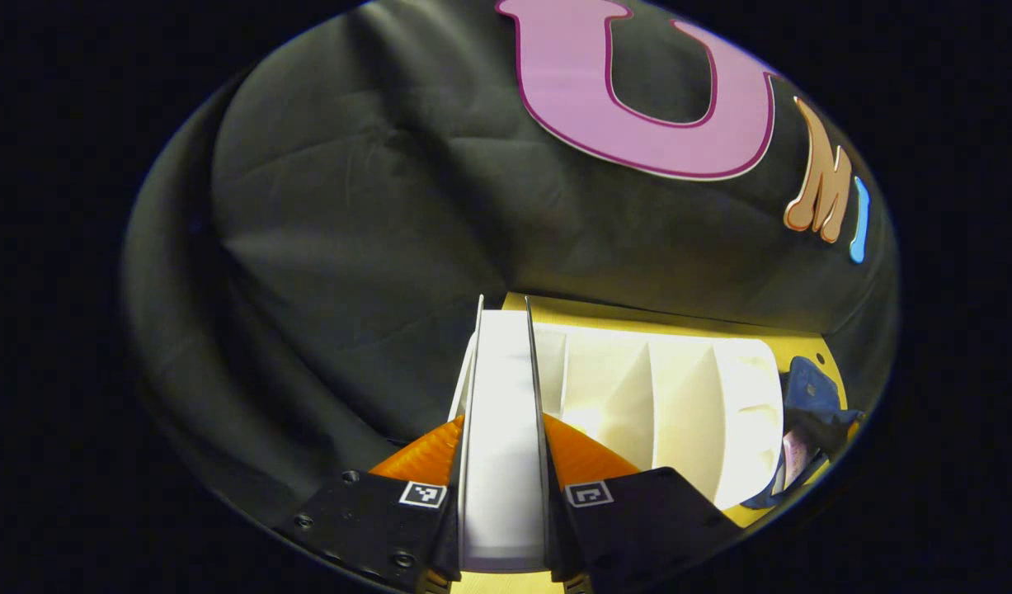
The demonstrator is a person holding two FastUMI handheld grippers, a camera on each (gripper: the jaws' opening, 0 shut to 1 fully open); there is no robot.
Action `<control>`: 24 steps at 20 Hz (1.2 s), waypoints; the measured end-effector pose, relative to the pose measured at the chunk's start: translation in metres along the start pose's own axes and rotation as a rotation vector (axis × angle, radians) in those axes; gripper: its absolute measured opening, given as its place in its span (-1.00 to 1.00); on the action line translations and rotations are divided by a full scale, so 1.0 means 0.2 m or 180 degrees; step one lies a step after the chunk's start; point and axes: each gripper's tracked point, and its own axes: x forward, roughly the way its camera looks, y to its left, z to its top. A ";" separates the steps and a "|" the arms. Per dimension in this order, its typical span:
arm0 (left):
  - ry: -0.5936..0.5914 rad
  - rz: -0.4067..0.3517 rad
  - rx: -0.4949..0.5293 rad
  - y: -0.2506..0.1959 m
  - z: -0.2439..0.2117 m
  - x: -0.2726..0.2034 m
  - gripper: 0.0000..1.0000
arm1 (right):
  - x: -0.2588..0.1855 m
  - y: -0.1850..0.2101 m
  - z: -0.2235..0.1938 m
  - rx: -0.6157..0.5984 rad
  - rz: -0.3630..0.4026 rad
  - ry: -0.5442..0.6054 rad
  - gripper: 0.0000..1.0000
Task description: Open the schoolbag, grab two books from the bookshelf and put them into the schoolbag.
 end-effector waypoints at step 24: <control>-0.0970 -0.0583 -0.0217 -0.43 0.48 -0.82 -0.27 | -0.01 -0.02 -0.01 -0.0045 0.0233 -0.0087 -0.94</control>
